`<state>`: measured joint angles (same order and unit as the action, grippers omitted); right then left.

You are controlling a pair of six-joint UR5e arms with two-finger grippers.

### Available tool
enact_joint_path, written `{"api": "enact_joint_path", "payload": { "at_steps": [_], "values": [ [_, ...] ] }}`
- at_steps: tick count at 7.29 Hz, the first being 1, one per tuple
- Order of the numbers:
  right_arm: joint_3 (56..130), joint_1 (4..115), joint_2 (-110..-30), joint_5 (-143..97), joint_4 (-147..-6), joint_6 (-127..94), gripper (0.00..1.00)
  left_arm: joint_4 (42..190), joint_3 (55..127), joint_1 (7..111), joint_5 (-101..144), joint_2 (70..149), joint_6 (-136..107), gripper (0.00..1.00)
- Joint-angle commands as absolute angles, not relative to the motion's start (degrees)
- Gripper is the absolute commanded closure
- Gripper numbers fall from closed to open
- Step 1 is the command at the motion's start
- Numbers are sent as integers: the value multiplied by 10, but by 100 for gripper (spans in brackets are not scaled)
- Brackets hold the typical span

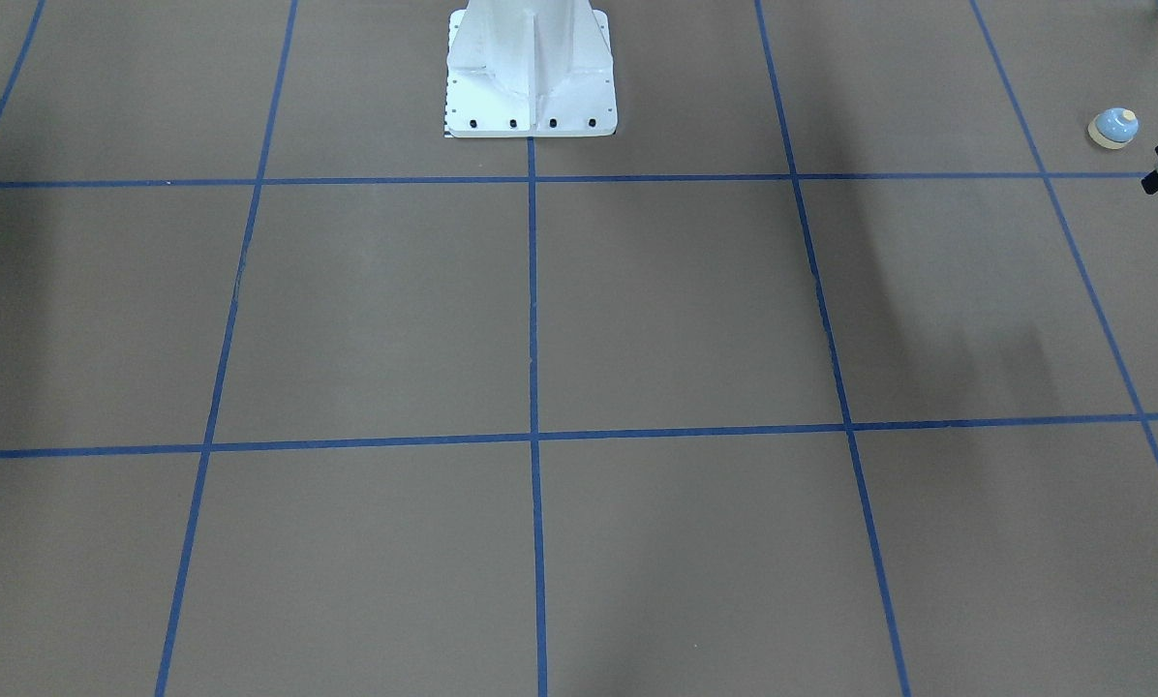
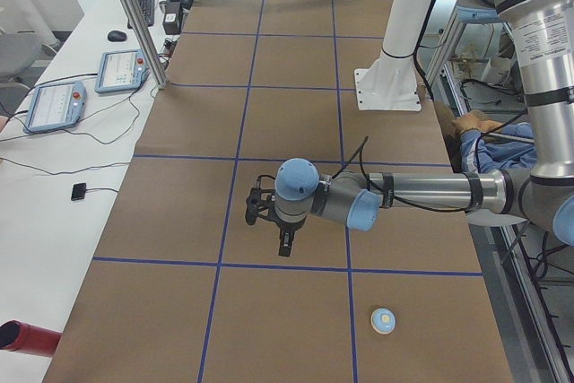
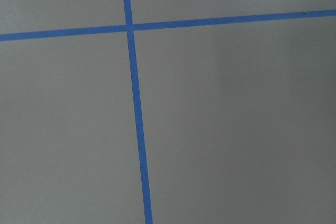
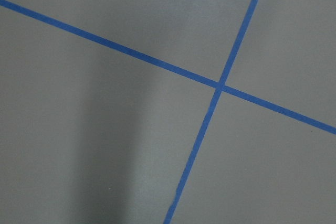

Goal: Place and press bell with both arms

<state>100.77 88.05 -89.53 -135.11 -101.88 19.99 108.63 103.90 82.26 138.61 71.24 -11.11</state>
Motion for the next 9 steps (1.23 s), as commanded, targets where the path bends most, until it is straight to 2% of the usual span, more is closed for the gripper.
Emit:
{"api": "enact_joint_path", "payload": {
  "at_steps": [1,2,3,4,5,7,9],
  "values": [
    [1005,875,-920,-1362,-941,193,0,1119,1034,803,1367,649,-113,0],
    [1007,872,-920,-1361,-939,195,0,1178,1018,803,1331,591,-113,0],
    [1008,868,-920,-1361,-936,195,0,1234,973,803,1329,571,-114,0],
    [1007,862,-923,-1361,-937,190,0,1263,930,802,1330,567,-117,0],
    [1010,859,-925,-1366,-938,185,0,1263,917,801,1330,560,-113,0],
    [1018,853,-928,-1367,-937,185,0,1261,890,729,1333,560,-112,0],
    [1025,851,-933,-1367,-937,185,0,1264,831,725,1341,570,-72,0]
  ]
}}
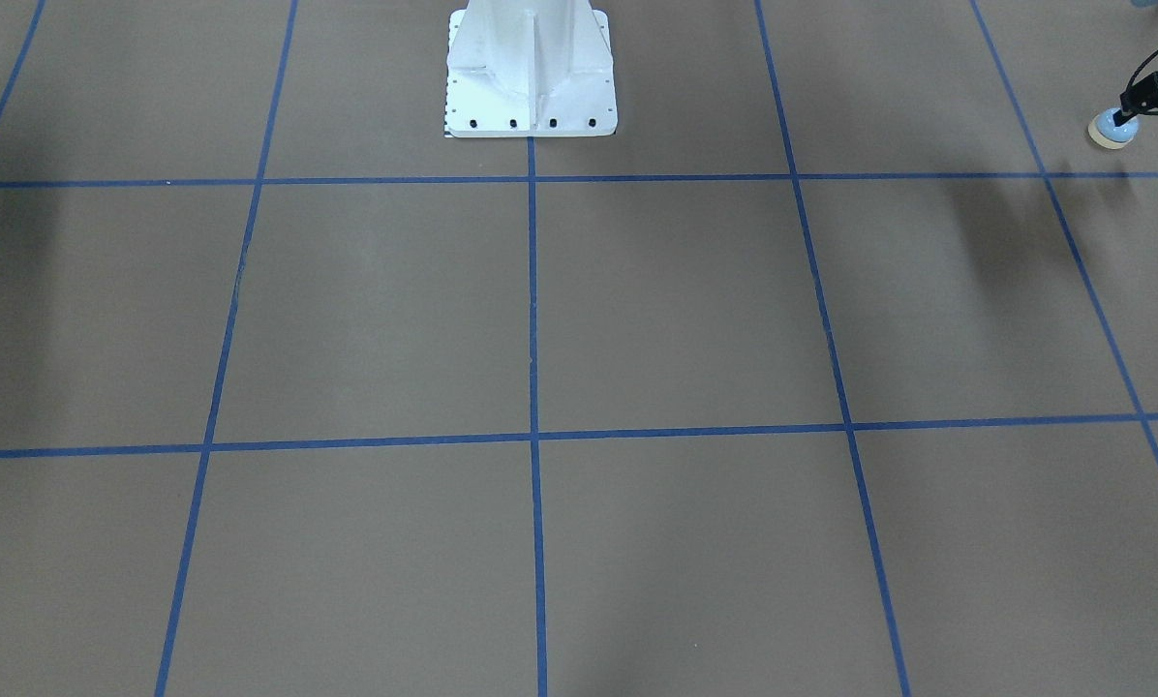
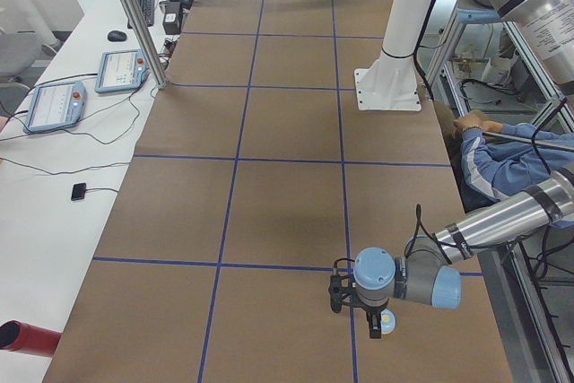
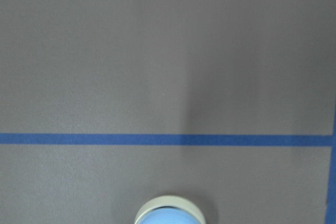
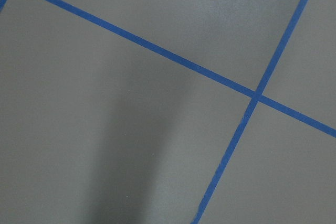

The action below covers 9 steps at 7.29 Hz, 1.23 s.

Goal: Place and press bell with both arms

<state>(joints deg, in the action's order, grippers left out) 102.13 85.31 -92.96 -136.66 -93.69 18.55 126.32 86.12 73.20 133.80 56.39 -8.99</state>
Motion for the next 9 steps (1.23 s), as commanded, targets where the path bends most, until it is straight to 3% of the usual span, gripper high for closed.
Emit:
{"api": "enact_joint_path", "payload": {
  "at_steps": [1,4,9],
  "values": [
    [1029,849,-938,-1368,-937,185,0,1263,829,716,1358,573,-72,0],
    [1056,841,-953,-1368,-938,185,0,1265,815,650,1361,594,-71,0],
    [1057,835,-954,-1367,-938,180,0,1266,781,635,1363,617,-73,0]
  ]
}}
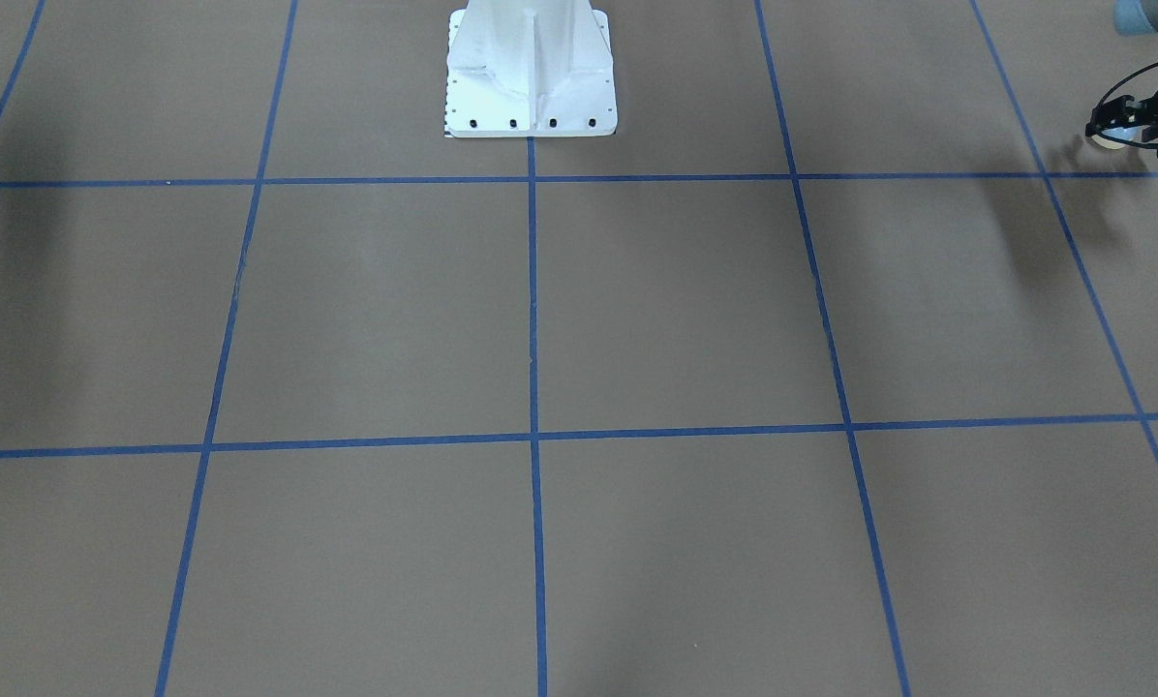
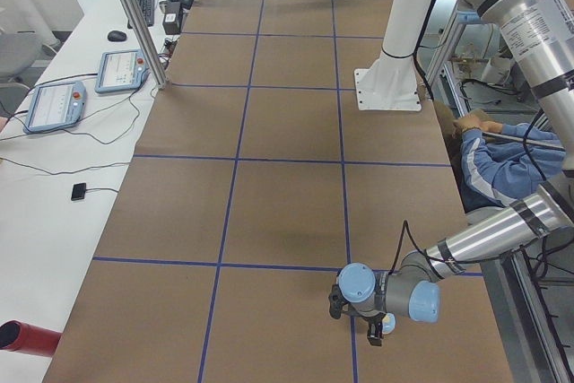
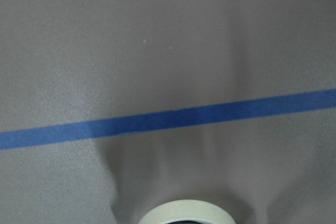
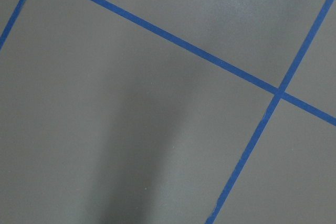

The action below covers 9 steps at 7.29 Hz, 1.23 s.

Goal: Place and press bell with both arms

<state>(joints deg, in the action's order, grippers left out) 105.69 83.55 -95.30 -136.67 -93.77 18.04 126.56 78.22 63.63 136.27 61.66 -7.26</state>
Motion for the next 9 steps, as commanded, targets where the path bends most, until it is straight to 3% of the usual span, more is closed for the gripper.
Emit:
{"api": "enact_joint_path", "payload": {
  "at_steps": [1,4,5,6,8,9],
  "values": [
    [1057,834,-954,-1367,-938,180,0,1265,781,634,1369,617,-74,0],
    [1057,833,-954,-1368,-938,180,0,1263,780,632,1372,616,-73,2],
    [1057,833,-954,-1368,-937,180,0,1262,780,632,1372,617,-73,13],
    [1057,832,-954,-1368,-938,180,0,1262,777,631,1372,617,-73,32],
    [1065,832,-954,-1368,-940,179,0,1271,779,631,1375,614,-75,89],
    [1073,832,-961,-1368,-940,168,0,1283,783,631,1412,606,-78,100]
  ]
}}
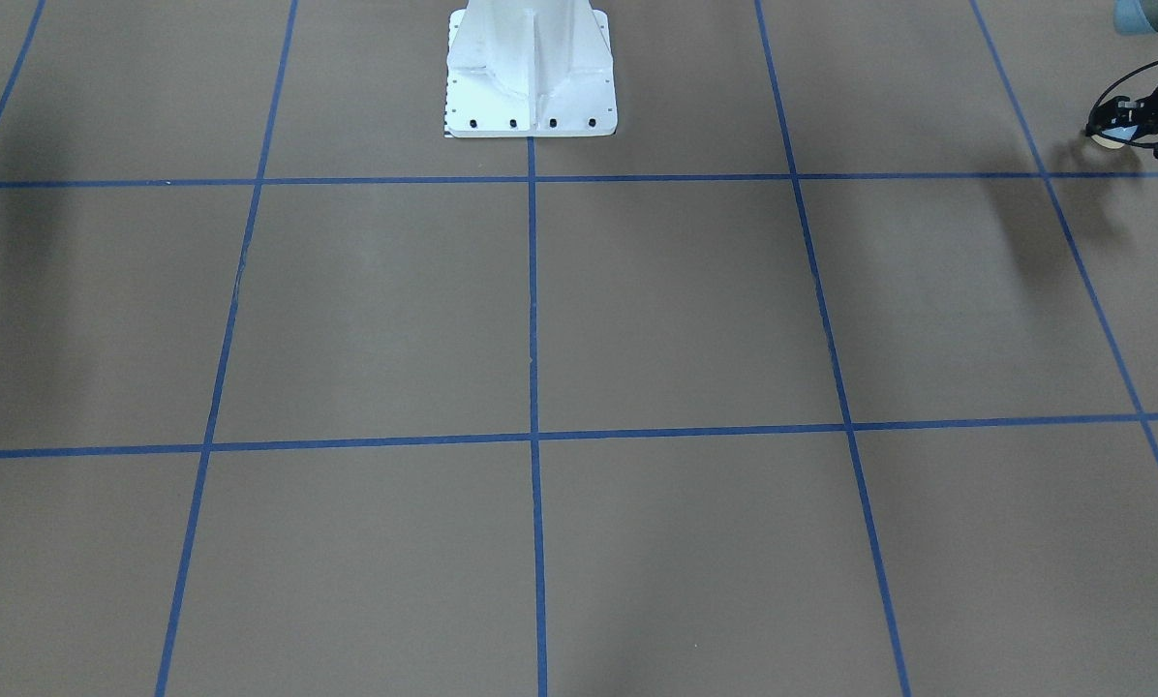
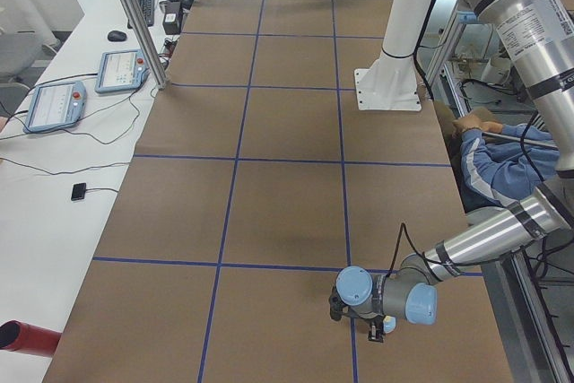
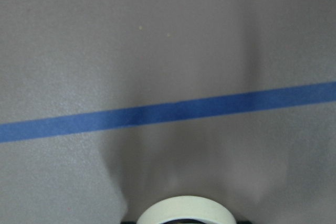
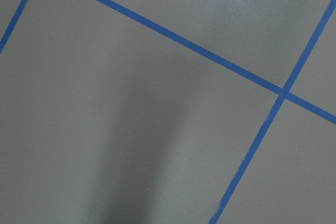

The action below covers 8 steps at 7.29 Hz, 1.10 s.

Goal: Place and press bell with both arms

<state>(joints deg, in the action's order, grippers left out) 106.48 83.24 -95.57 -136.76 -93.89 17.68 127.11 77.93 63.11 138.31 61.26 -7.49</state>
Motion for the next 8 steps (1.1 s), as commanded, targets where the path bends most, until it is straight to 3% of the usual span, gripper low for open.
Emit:
{"api": "enact_joint_path", "payload": {
  "at_steps": [1,3,5,7,8],
  "values": [
    [1082,829,-965,-1368,-939,157,0,1278,815,632,1419,593,-78,100],
    [1082,828,-966,-1367,-940,156,0,1207,921,633,1421,572,-79,100],
    [1082,829,-966,-1367,-939,156,0,1047,1054,634,1428,590,-79,100],
    [1082,829,-965,-1364,-939,156,0,919,1126,634,1430,679,-117,100],
    [1083,829,-964,-1363,-938,156,0,881,1122,633,1433,745,-158,100]
  ]
}}
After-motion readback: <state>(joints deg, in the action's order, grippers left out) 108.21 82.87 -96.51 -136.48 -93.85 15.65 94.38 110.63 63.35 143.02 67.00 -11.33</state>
